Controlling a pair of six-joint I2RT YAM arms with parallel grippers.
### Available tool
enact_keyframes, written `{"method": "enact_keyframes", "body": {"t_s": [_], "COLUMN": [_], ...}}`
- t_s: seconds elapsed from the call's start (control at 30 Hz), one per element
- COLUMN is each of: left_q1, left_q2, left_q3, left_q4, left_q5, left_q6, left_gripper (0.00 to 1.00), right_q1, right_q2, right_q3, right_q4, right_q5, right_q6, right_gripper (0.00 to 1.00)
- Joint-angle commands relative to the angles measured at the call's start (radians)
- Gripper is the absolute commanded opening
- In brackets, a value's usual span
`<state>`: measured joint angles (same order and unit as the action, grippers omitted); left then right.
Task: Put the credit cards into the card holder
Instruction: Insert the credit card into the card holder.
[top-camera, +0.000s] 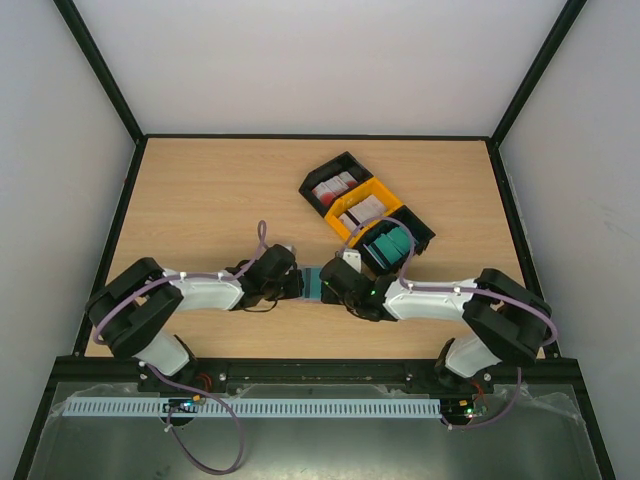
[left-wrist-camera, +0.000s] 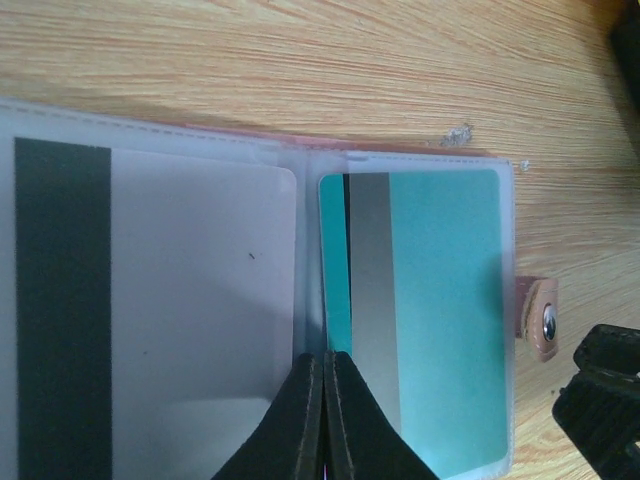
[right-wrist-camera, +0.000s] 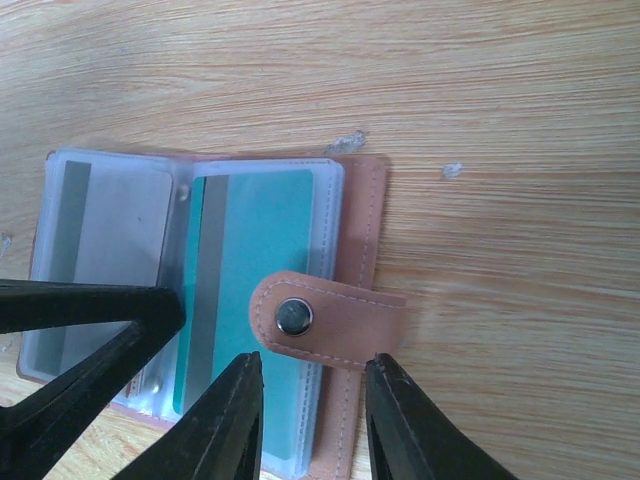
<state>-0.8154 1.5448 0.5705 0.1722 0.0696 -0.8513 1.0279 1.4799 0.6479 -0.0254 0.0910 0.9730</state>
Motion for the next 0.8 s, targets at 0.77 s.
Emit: {"method": "enact_keyframes", "body": {"t_s": [0.77], "left_q1": [-0.001], "left_q2": [0.052], "left_q3": [-0.023], "left_q4": [-0.068], "left_q5": [-0.050], "left_q6": [0.020], "left_gripper": [0.03], "right_q1": [-0.002], "right_q2": [0.053], "right_q3": [0.017], "right_q4": [0.052], "right_q5": [-0.068], "right_q6": [0.050], "right_gripper": [0.27]}}
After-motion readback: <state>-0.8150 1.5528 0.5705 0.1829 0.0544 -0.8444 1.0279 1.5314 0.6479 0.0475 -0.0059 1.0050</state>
